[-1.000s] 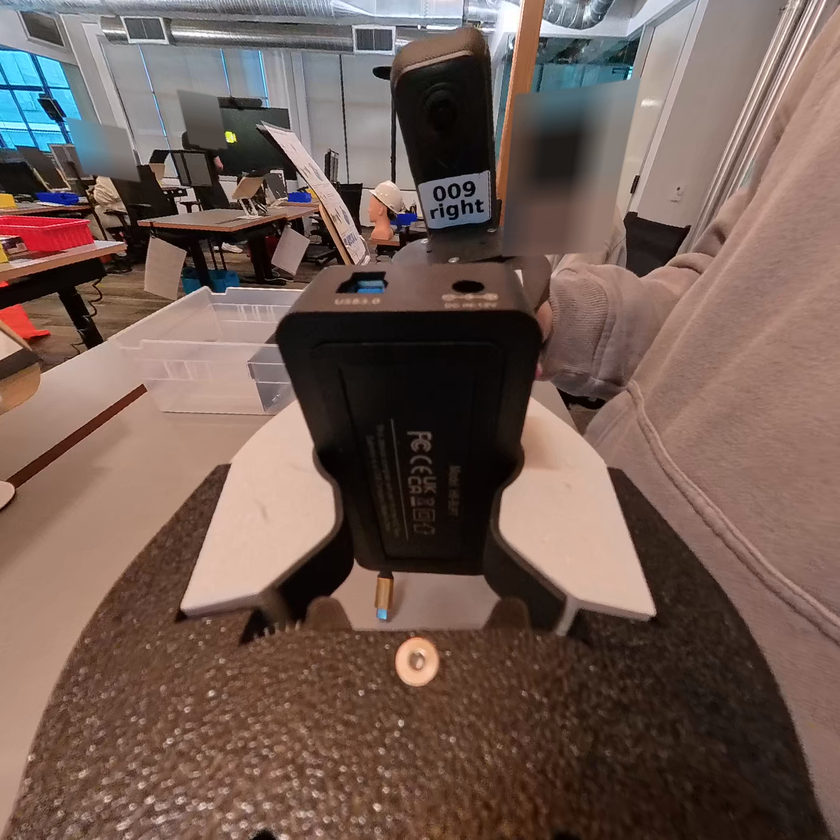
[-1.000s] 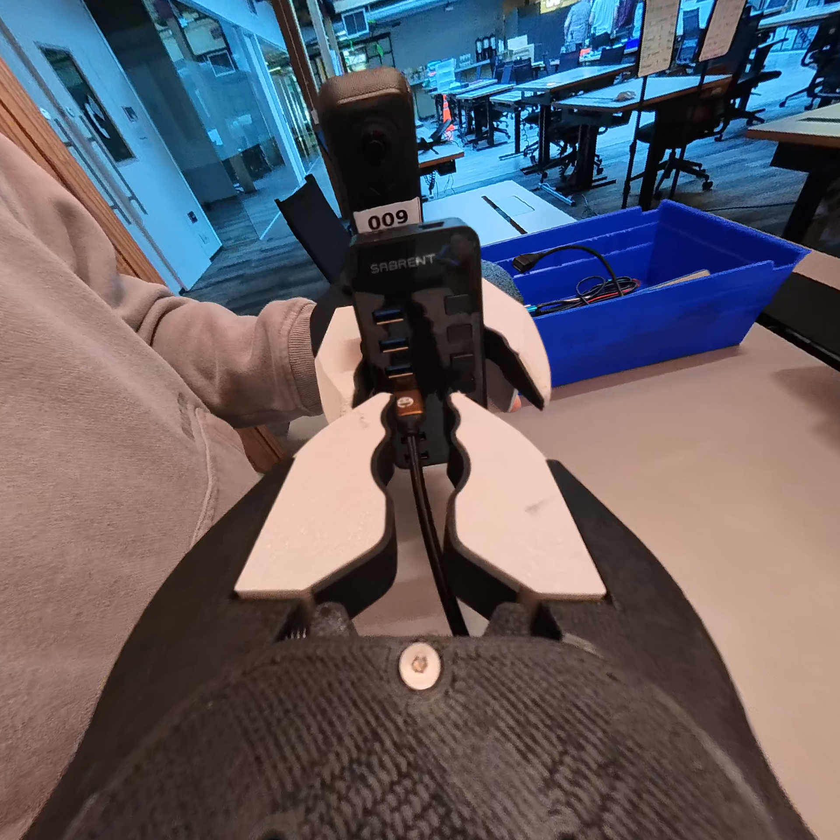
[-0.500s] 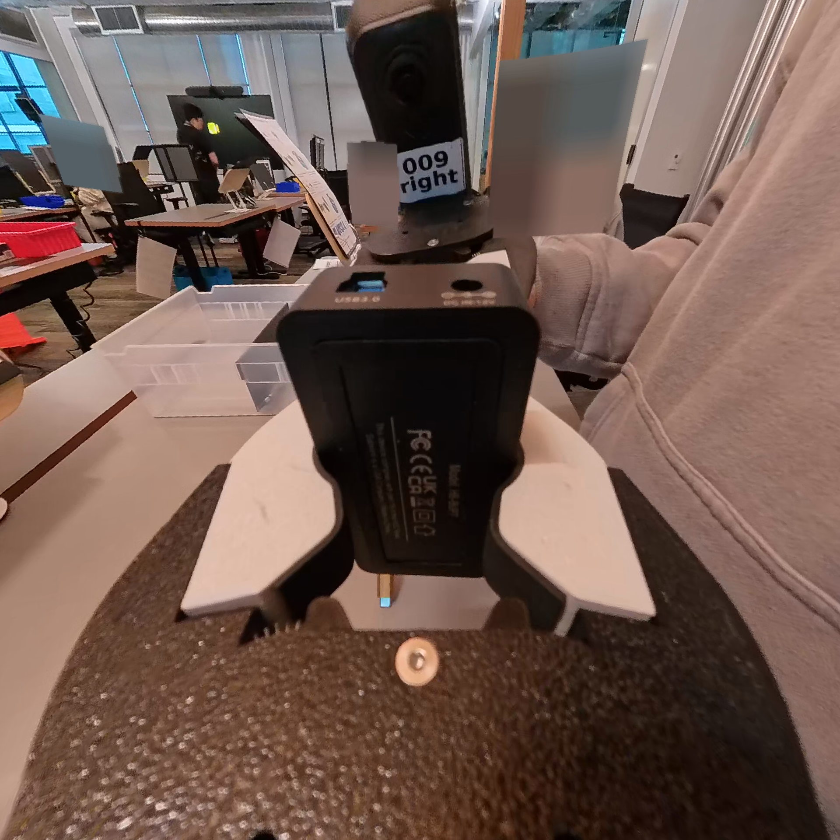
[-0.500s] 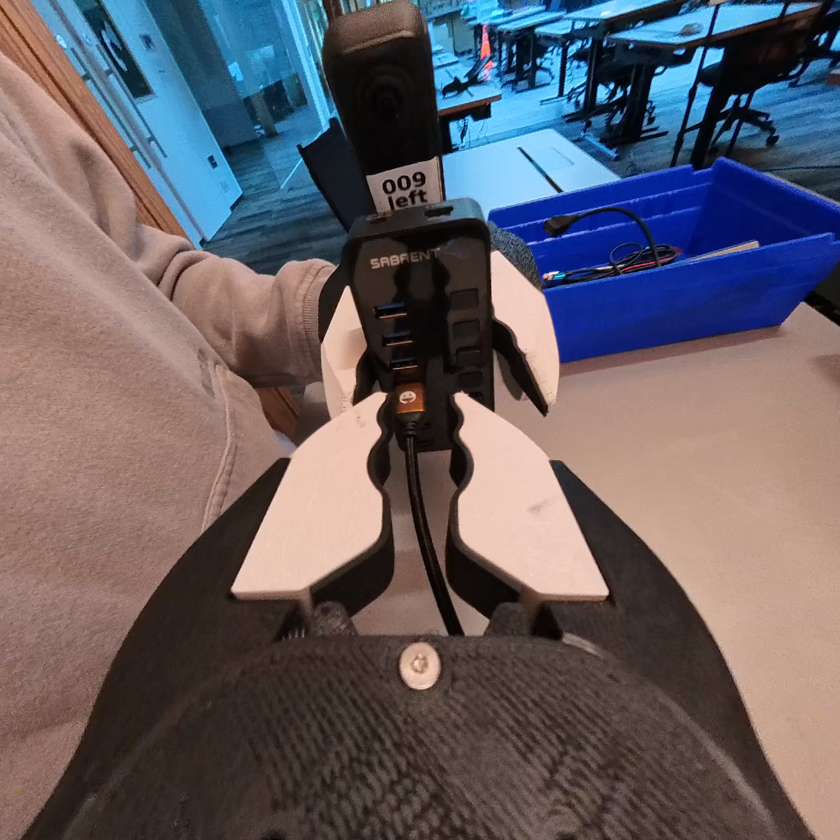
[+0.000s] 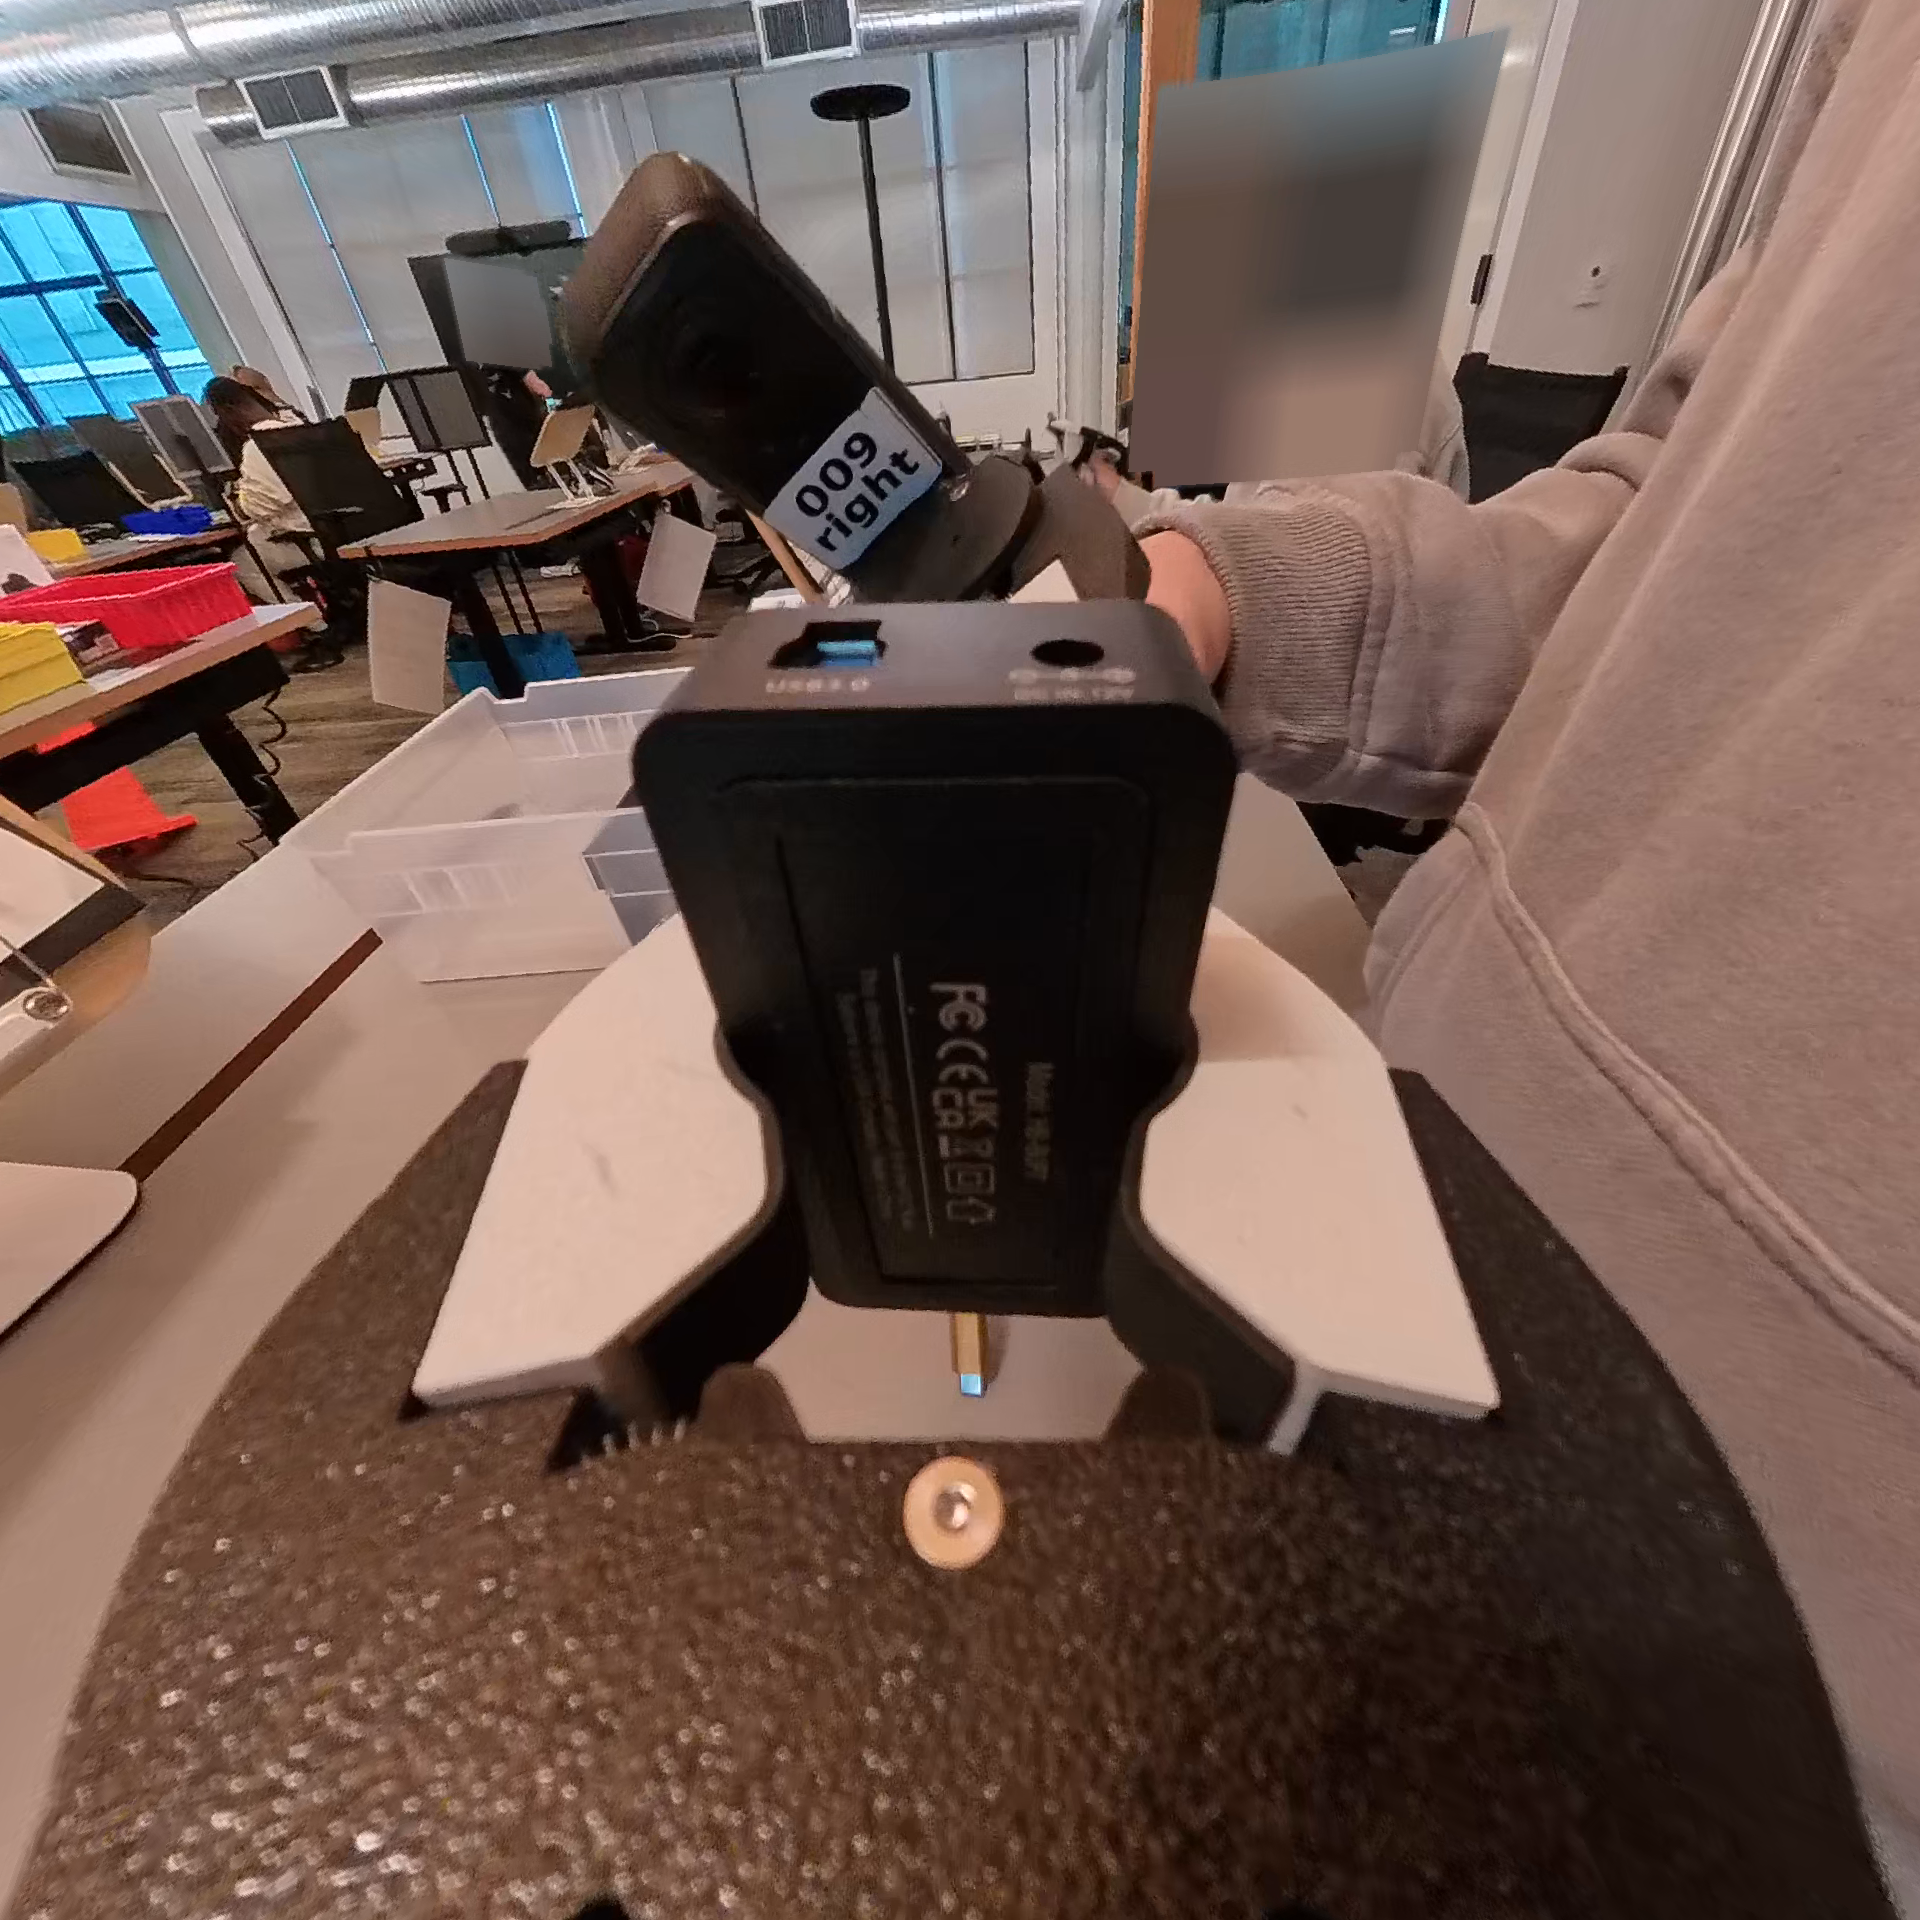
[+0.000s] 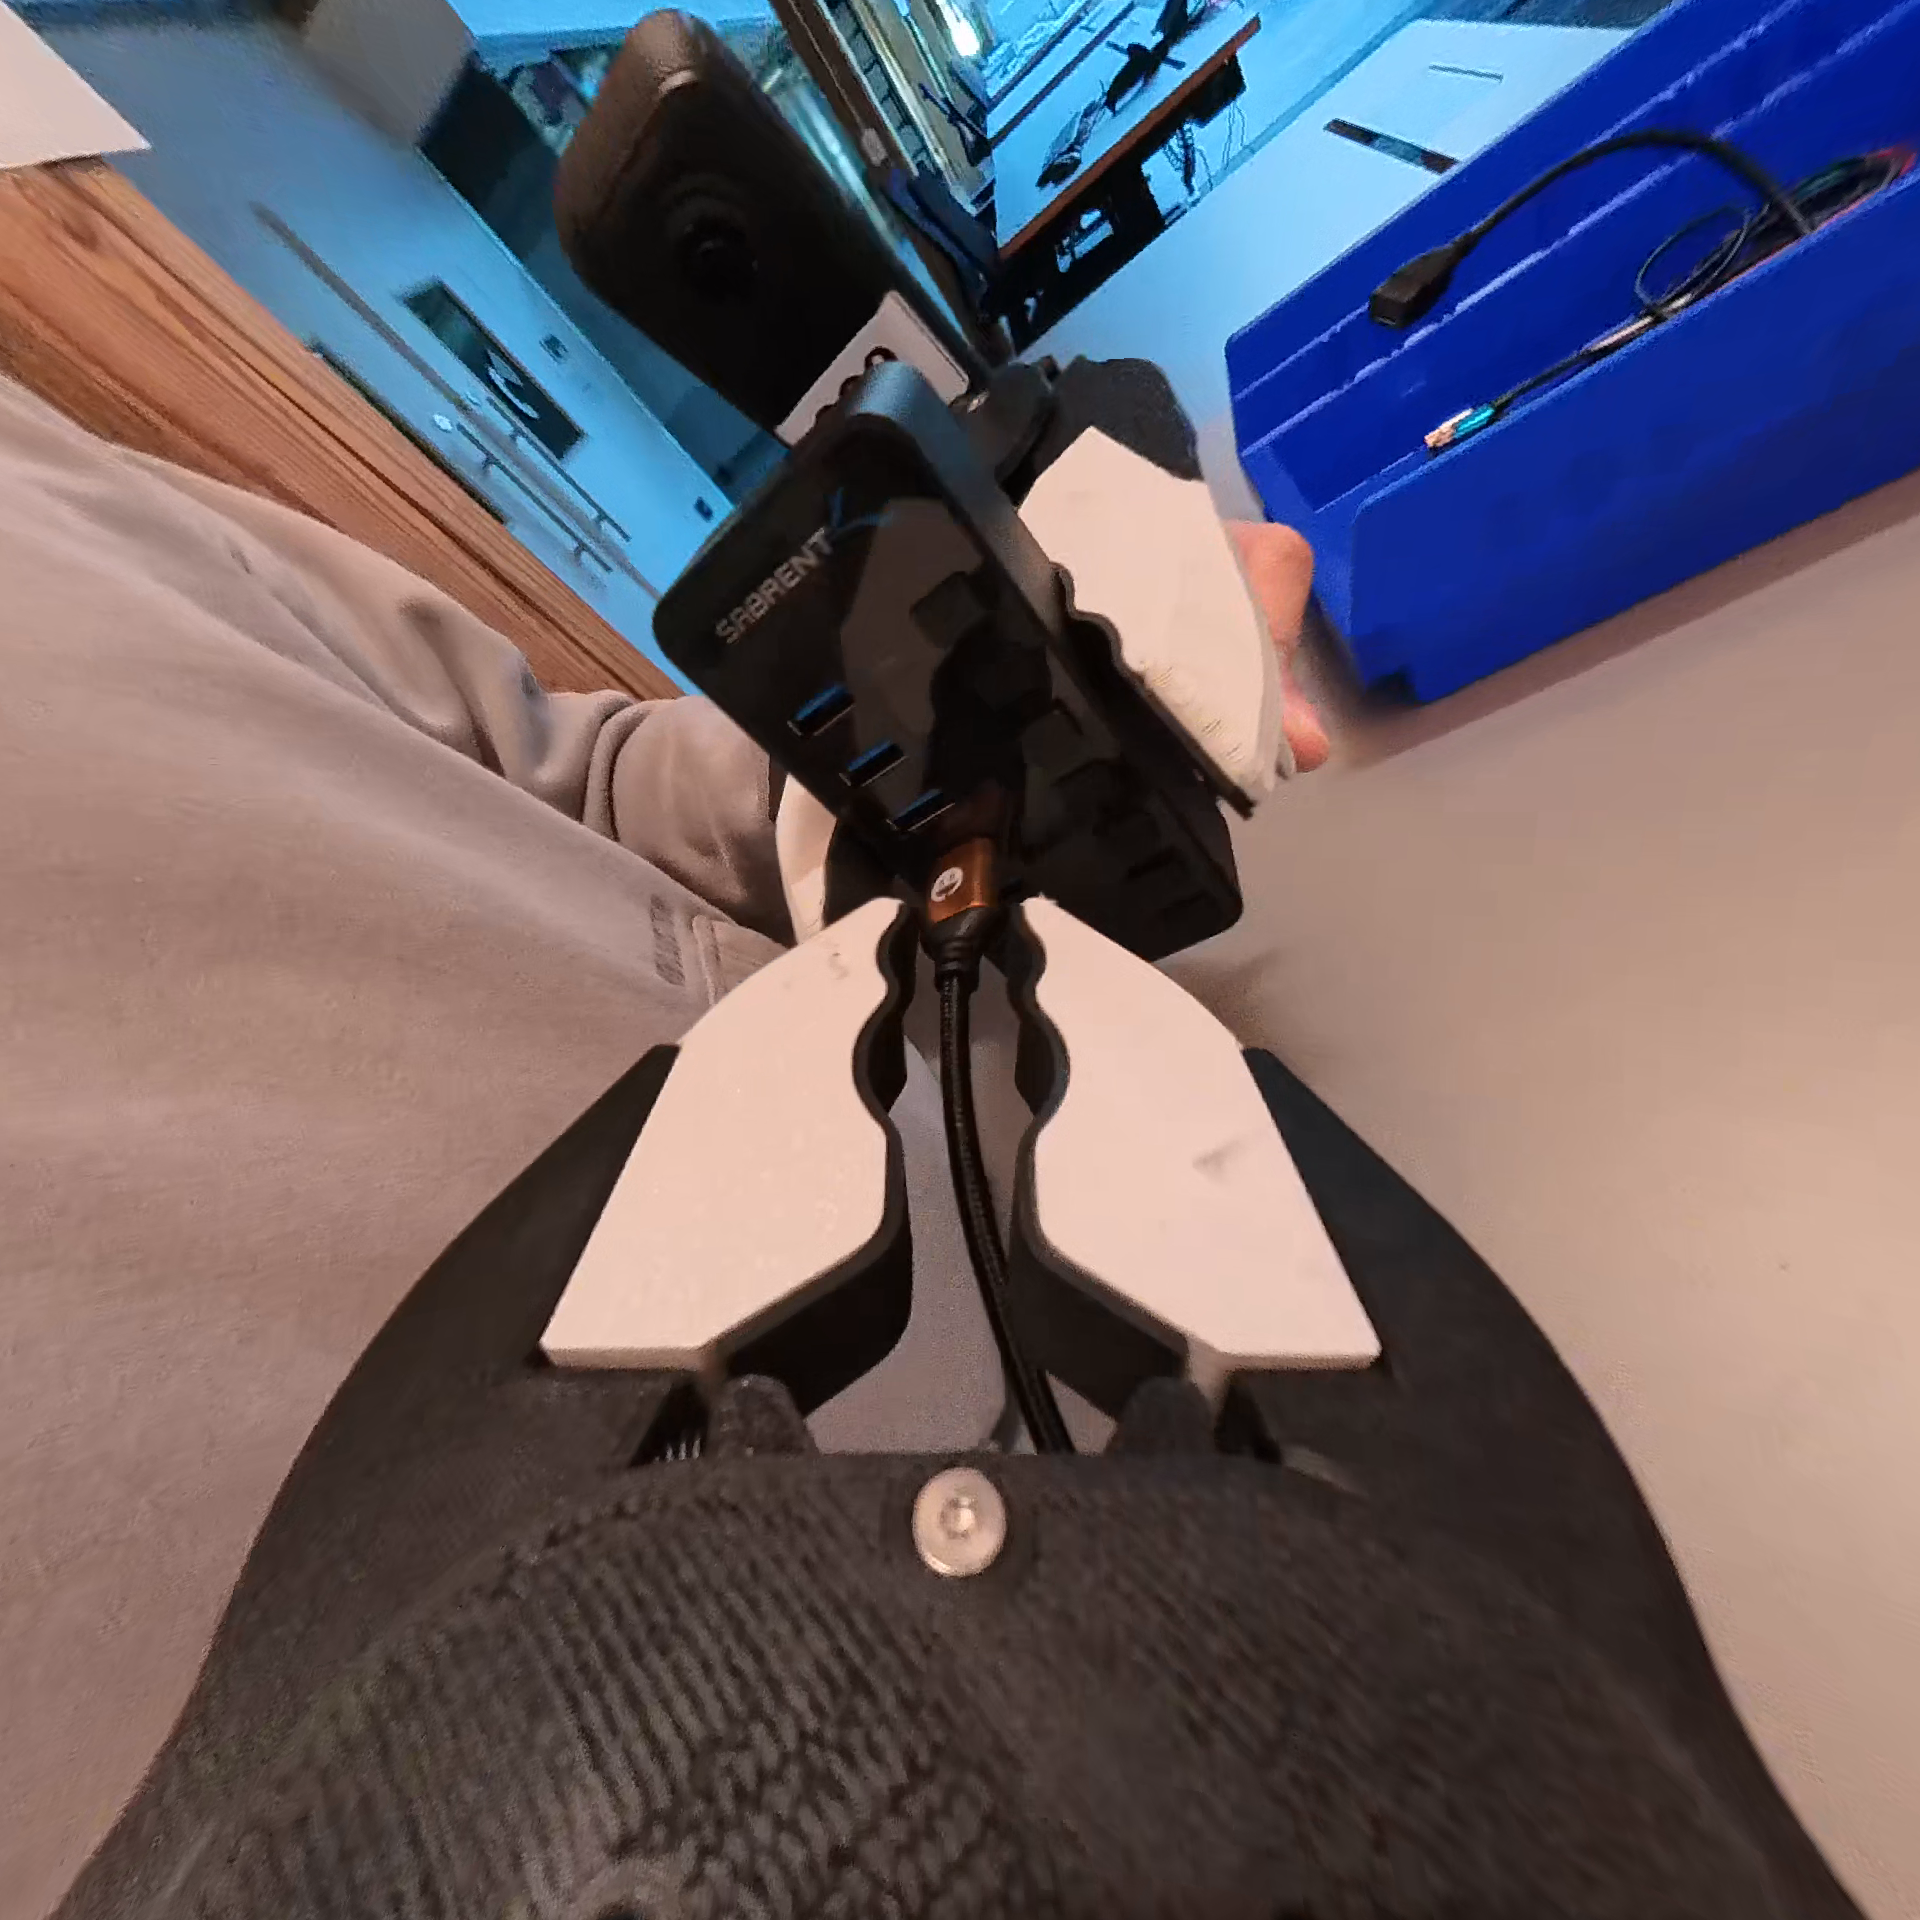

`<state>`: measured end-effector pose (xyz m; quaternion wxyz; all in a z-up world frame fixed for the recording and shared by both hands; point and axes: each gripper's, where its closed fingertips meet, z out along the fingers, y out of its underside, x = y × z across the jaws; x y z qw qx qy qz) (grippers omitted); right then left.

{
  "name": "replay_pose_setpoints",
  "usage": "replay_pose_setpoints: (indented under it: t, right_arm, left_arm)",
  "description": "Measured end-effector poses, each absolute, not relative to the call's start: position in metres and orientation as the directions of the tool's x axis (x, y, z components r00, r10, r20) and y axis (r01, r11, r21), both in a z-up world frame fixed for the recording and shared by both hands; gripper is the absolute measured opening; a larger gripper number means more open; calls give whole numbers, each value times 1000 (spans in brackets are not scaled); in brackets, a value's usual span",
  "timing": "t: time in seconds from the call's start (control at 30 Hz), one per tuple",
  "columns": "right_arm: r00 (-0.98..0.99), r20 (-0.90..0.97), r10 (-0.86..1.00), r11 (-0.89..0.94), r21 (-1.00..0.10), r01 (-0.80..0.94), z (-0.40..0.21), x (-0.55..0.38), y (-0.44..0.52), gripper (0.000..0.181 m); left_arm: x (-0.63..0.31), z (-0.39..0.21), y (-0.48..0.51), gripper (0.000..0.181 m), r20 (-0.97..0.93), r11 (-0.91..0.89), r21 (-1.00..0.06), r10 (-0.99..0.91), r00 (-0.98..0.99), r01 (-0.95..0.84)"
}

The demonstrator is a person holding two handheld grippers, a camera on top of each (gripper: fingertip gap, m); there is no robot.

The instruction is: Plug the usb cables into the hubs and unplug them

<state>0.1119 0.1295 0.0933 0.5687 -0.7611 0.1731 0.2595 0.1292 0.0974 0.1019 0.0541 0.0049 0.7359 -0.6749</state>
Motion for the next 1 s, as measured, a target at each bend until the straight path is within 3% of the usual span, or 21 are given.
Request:
replay_pose_setpoints:
  t: [0.13,0.27,0.3,0.63,0.73,0.8,0.9,1.0]
  right_arm:
    - [766,-643,-7,-303,-728,-615,91,111,133,13]
    - [481,-875,60,-272,-478,-835,96,109,134,18]
    - [441,-895,63,-275,-440,-855,93,110,134,10]
    - [375,-926,32,-420,-353,-836,75,102,128,9]
    - [480,-860,-174,-452,-363,-815,43,121,81,8]
    - [289,-955,-71,-365,-245,-898,67,127,55,8]
    - [454,-890,-32,-356,-414,-838,105,136,34,7]
    - [567,-824,-13,-209,-552,-807,163,160,11,7]
  left_arm:
    - [129,99,98,71,-116,104,-989,-77,-990,108]
    - [128,96,97,71,-184,151,-974,-81,-980,170]
    - [127,96,96,71,-202,162,-969,-78,-976,187]
    - [125,76,99,71,-254,260,-939,-89,-963,223]
    - [149,83,146,71,-212,242,-957,-218,-953,157]
    - [157,92,172,71,-234,267,-950,-256,-938,164]
    - [155,108,180,70,-213,225,-962,-256,-943,156]
    - [149,106,174,71,-195,210,-967,-256,-947,143]
